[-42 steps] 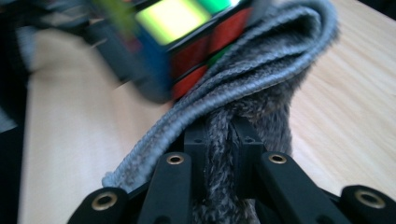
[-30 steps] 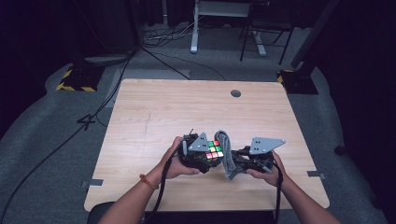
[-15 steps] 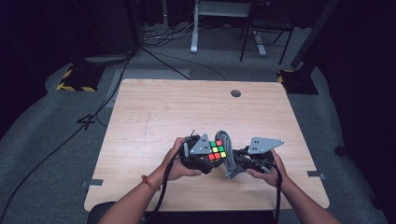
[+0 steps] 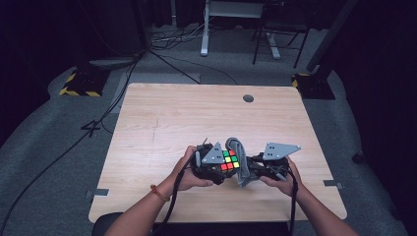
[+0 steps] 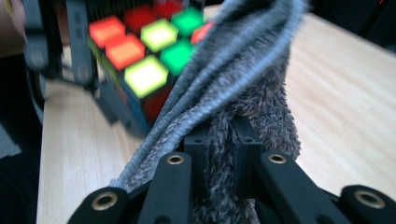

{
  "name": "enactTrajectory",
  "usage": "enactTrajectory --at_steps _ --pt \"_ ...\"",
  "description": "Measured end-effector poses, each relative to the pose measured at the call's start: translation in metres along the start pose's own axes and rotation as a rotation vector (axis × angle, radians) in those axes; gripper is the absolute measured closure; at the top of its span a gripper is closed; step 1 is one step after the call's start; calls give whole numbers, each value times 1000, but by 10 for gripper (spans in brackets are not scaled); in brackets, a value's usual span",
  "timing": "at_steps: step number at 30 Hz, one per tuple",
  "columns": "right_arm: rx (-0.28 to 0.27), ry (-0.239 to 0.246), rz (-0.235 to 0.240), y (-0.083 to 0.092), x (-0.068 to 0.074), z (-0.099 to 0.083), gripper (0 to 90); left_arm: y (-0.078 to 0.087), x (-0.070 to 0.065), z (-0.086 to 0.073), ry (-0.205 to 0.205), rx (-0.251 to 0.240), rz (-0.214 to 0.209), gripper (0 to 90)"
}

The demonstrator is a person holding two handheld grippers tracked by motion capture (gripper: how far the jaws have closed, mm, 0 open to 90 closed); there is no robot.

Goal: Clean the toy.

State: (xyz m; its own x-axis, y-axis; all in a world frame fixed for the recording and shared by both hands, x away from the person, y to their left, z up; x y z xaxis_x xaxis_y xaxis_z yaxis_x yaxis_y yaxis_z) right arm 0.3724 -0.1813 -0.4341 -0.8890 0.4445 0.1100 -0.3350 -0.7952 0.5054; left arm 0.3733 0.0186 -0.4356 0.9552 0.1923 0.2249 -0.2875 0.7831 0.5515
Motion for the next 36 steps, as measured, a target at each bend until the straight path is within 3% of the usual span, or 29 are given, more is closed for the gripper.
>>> enactTrajectory --at_steps 2,5,11,14,17,20,23,26,29,32,34,36 --pt "40 20 13 -4 4 -6 805 2 2 0 2 -2 8 333" --pt "39 28 21 -2 5 -5 805 2 4 -2 17 -2 0 332" --pt "-54 42 35 11 7 3 803 -2 4 -7 19 35 -17 323" --pt "-66 33 22 10 1 1 801 -7 1 -6 26 66 -11 325" --pt "-43 14 14 6 -3 -2 802 -12 -1 -7 46 79 -10 314" --pt "23 29 -25 0 -6 -5 801 -15 -2 -7 59 86 -7 318" --pt "39 11 -21 -2 -7 -8 802 -17 -2 -7 35 98 -3 321" --pt "8 3 1 2 -5 -6 803 -16 1 -9 45 103 -6 315" --pt "-58 -33 77 7 -1 0 803 -21 1 -13 55 145 -6 327" --pt "-16 30 25 3 6 0 803 -25 -2 -13 7 169 10 332" --pt "-24 15 29 3 4 0 803 -24 -1 -12 17 139 7 332" --pt "-29 7 24 4 2 0 803 -22 -1 -10 0 137 16 333"
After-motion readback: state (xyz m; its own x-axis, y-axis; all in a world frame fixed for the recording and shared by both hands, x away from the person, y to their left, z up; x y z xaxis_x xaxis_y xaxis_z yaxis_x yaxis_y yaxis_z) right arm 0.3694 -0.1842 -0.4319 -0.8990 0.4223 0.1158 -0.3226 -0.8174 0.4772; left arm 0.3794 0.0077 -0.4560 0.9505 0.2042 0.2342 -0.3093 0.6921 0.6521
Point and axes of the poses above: each handheld gripper's, and its own axes: y roughly backward along the jaws, z roughly out of its top, x roughly to its left, the point moved 3 cm from there along -y, roughly forward along the jaws, and after that the axes turned 9 degrees about -y, right-handed, at the moved point
